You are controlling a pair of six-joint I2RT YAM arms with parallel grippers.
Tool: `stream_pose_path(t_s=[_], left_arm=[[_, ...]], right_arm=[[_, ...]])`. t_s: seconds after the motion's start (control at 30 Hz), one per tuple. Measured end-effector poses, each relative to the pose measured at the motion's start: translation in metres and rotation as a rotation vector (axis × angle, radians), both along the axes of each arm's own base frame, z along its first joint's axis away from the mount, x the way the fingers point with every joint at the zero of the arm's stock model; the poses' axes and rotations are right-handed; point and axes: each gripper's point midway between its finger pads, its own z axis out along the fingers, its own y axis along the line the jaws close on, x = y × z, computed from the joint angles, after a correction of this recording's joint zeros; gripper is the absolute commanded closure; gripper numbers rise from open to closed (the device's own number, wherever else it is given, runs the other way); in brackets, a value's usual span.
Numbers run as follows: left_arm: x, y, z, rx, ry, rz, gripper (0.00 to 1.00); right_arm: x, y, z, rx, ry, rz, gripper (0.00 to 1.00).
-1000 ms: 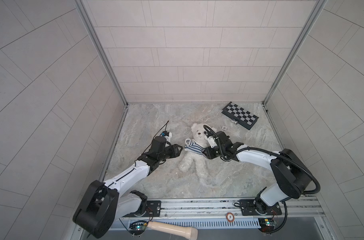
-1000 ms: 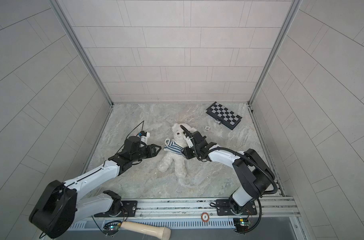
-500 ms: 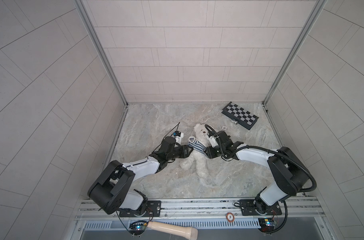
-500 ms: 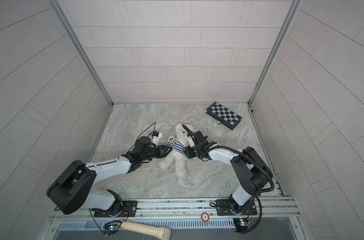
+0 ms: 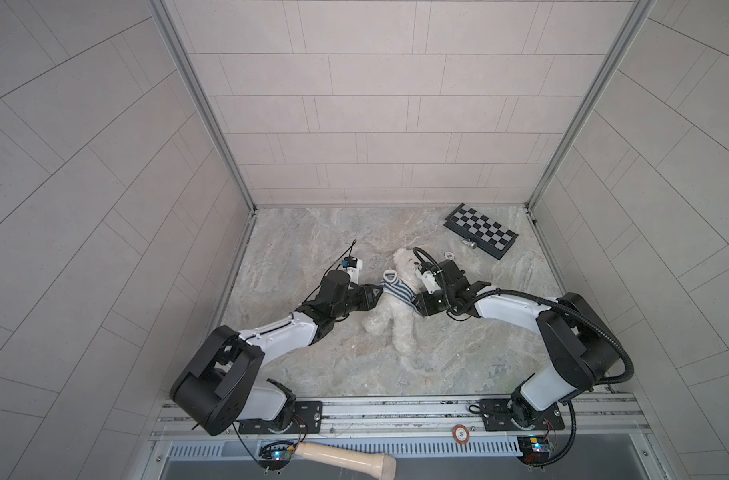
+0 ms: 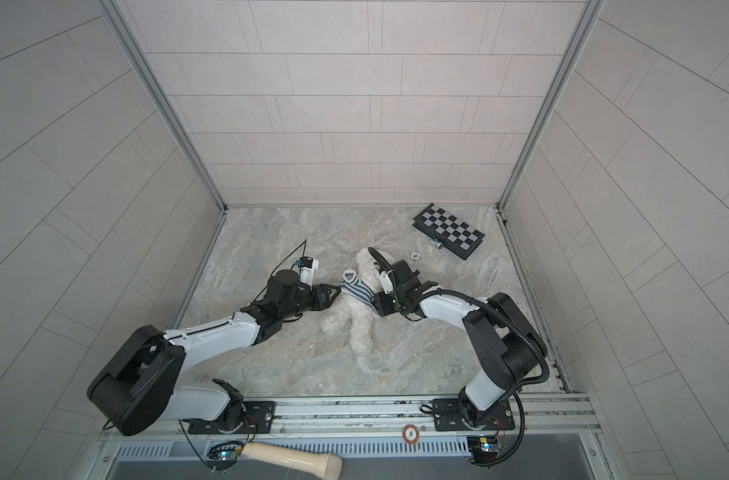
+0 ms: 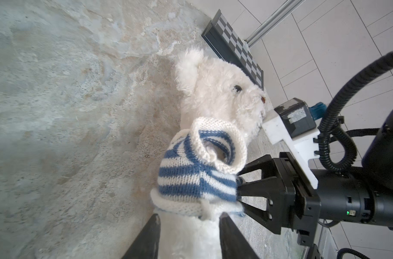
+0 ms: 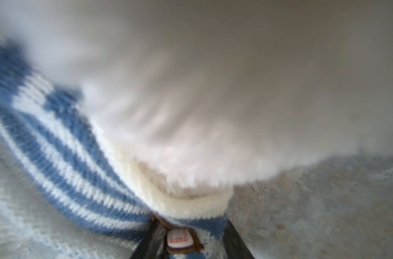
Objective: Dress the teddy bear
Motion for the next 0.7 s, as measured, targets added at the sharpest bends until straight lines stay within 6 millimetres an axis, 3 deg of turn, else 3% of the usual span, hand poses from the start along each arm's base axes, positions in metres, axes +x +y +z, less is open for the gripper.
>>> stream_pose_path(t_s=[0.17, 0.27, 0.37, 0.53, 0.7], left_arm=[[0.011, -0.001, 0.011, -0.003, -0.010, 0.004, 0.50], [0.023, -0.010, 0.012, -0.012, 0.004, -0.017, 0.61], [0.027, -0.017, 0.002, -0.010, 0.033, -0.045, 0.62], [0.018, -0.028, -0.021, 0.009, 0.092, -0.091, 0.62], [0.002, -0.054, -0.022, -0.006, 0.108, -0.147, 0.73]], right_arm=[[0.000, -0.007, -0.003, -0.020, 0.011, 0.000, 0.60], [0.000, -0.009, -0.003, -0.031, 0.013, 0.001, 0.60], [0.000, -0.011, -0.002, -0.041, 0.014, 0.004, 0.60], [0.007, -0.018, 0.004, -0.075, 0.008, 0.001, 0.59], [0.014, -0.031, 0.007, -0.112, 0.006, -0.016, 0.55]])
